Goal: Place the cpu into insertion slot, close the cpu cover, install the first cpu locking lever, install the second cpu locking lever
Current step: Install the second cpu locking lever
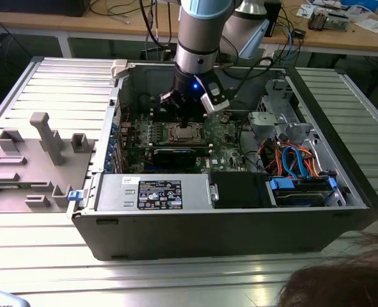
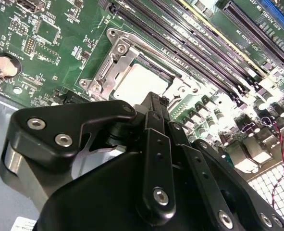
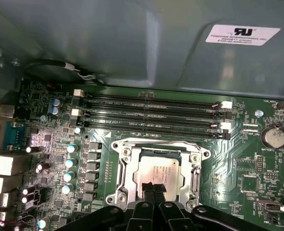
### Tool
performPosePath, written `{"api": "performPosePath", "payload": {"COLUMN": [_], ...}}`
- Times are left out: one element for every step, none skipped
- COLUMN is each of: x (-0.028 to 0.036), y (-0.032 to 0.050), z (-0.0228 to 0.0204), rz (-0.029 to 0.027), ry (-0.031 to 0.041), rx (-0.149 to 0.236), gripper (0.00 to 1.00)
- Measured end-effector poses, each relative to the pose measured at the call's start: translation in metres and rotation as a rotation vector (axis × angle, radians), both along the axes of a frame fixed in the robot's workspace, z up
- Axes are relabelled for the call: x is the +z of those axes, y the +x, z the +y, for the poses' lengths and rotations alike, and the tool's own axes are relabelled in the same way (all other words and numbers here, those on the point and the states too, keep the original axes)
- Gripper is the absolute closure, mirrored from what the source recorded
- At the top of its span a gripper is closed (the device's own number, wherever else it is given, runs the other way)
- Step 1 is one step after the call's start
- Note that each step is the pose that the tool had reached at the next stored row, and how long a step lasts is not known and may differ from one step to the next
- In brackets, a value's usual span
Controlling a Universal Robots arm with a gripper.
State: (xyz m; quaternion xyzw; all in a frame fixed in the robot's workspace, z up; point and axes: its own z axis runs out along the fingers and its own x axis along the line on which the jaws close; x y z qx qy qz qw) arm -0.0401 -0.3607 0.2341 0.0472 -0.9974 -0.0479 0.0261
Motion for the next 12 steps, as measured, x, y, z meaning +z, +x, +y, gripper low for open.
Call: {"api": "performPosePath", "payload": {"x": [0.0007,0.0017,0.0028,0.0036,0.0043,0.0049,0.0059,0.0072,0.0085,0.0098,0.0104,0.0112], "y": [0.0,0.0,0.0,0.0,0.0,0.0,0.0,0.0001,0.0001,0.0001,0.0001,0.0001], "z": [0.0,0.0,0.0,0.0,0.0,0.0,0.0,0.0001,0.0003,0.0004,0.0004,0.0004], "rz": [0.0,0.0001,0.0001,0.0,0.0,0.0,0.0,0.0001,0.0,0.0,0.0,0.0], "ry": [0.0,-0.0001,-0.0001,-0.0001,-0.0001,0.0,-0.0004,-0.0018,-0.0032,-0.0045,-0.005,-0.0053], "rx": [0.0,0.0,0.0,0.0,0.0,0.0,0.0,0.0,0.0,0.0,0.0,0.0], "gripper": [0.89,0.89,0.89,0.89,0.89,0.89,0.89,0.89,0.89,0.89,0.89,0.89]}}
